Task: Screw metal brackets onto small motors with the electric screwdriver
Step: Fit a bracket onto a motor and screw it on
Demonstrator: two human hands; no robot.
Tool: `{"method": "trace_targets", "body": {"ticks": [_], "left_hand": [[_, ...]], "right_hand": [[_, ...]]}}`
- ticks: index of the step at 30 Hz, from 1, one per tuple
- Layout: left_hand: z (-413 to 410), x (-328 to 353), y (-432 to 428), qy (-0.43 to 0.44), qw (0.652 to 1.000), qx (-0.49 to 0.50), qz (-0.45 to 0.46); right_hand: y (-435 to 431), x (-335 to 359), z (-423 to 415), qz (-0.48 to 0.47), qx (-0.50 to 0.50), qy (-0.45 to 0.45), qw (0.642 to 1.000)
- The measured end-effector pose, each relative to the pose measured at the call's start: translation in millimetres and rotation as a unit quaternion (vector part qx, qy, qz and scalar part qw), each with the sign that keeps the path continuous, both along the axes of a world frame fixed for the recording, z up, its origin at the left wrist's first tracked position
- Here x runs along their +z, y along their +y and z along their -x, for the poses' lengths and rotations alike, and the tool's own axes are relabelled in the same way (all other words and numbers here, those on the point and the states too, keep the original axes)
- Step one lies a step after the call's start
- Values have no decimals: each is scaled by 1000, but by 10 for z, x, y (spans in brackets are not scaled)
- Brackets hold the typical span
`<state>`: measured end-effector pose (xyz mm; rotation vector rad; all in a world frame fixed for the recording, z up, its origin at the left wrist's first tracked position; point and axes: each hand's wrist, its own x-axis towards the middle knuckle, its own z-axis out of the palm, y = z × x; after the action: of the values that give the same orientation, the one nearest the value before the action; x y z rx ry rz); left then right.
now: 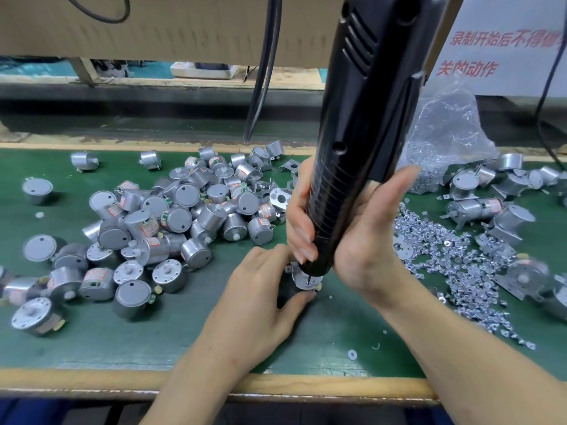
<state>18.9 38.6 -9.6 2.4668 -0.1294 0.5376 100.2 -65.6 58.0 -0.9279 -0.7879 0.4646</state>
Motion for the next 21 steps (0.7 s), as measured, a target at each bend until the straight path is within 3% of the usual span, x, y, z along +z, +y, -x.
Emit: {"method": "trace_targets", "body": {"ticks": [4, 21], "left_hand": [[-6, -17, -4, -6, 1000, 3, 4], [7, -21, -23, -18, 1000, 22, 13]], "right_hand": [[19, -19, -2, 76, -27, -14, 997], [24, -22, 21, 32, -57, -60, 996]]}}
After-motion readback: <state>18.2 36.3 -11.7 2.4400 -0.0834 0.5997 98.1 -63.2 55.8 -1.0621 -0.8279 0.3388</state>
